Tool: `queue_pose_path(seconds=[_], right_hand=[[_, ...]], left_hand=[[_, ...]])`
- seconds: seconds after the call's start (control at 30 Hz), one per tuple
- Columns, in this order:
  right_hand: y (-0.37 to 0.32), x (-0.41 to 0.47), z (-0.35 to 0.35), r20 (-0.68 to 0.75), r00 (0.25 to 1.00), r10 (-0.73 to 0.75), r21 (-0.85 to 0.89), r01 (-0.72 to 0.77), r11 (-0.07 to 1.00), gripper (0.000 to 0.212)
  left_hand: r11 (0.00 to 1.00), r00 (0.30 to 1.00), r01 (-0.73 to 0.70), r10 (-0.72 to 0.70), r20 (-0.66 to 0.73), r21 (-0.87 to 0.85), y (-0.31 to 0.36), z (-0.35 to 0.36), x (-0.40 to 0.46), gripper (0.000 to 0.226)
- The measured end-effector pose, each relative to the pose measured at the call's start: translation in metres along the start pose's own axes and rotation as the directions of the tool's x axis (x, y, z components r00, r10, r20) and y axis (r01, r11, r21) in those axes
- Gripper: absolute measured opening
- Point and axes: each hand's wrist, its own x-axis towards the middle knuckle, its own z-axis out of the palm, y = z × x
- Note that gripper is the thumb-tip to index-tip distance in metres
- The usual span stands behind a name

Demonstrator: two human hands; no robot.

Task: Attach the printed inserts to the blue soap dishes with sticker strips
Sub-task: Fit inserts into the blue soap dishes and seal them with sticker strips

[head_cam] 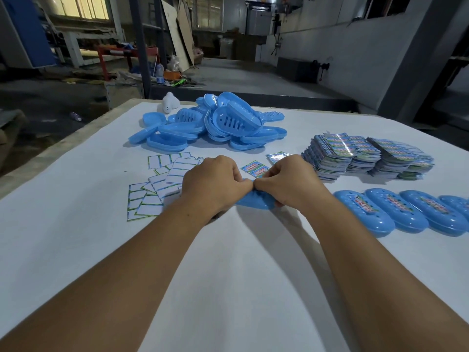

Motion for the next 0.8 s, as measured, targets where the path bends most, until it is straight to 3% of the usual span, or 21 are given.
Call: queue_pose_path(seconds=[0.23,0.37,0.47,0.53,0.67,0.73,0.8], right_hand=[[0.007,0.005,0.001,0.002,1.000,0.003,0.038,-0.003,0.999,0.030],[0.011,0.006,0.002,0.036,0.999,-0.021,0.109,0.017,0.994,0.034],[0.008,0.005,0.002,-0.119,0.985,-0.126,0.185,0.147,0.972,0.017],[0.006,0.002,0.000,-0.184,0.966,-0.182,0.190,0.216,0.958,0.017],[0.008,-0.013,0.004,0.025,0.948,-0.316,0.022,0.316,0.949,0.049],[0.009,-0.020,0.008,0.148,0.931,-0.333,-0.077,0.346,0.935,0.062],[0.009,-0.024,0.010,0.171,0.935,-0.310,-0.148,0.336,0.930,0.068]], left_hand=[[0.994,0.995,-0.085,0.089,-0.046,0.072,-0.003,0.000,-0.001,0.028],[0.999,0.999,-0.031,0.031,0.008,0.008,-0.007,0.001,-0.001,0.035],[0.998,0.998,-0.051,0.050,-0.034,-0.030,-0.010,-0.002,-0.004,0.028],[0.997,0.990,-0.078,0.074,-0.120,-0.025,-0.013,-0.006,-0.005,0.023],[0.997,0.980,-0.080,0.081,-0.180,0.013,-0.020,-0.013,-0.005,0.026],[0.998,0.984,-0.066,0.068,-0.165,0.018,-0.025,-0.014,-0.005,0.026],[0.998,0.987,-0.056,0.058,-0.149,0.018,-0.028,-0.014,-0.005,0.026]])
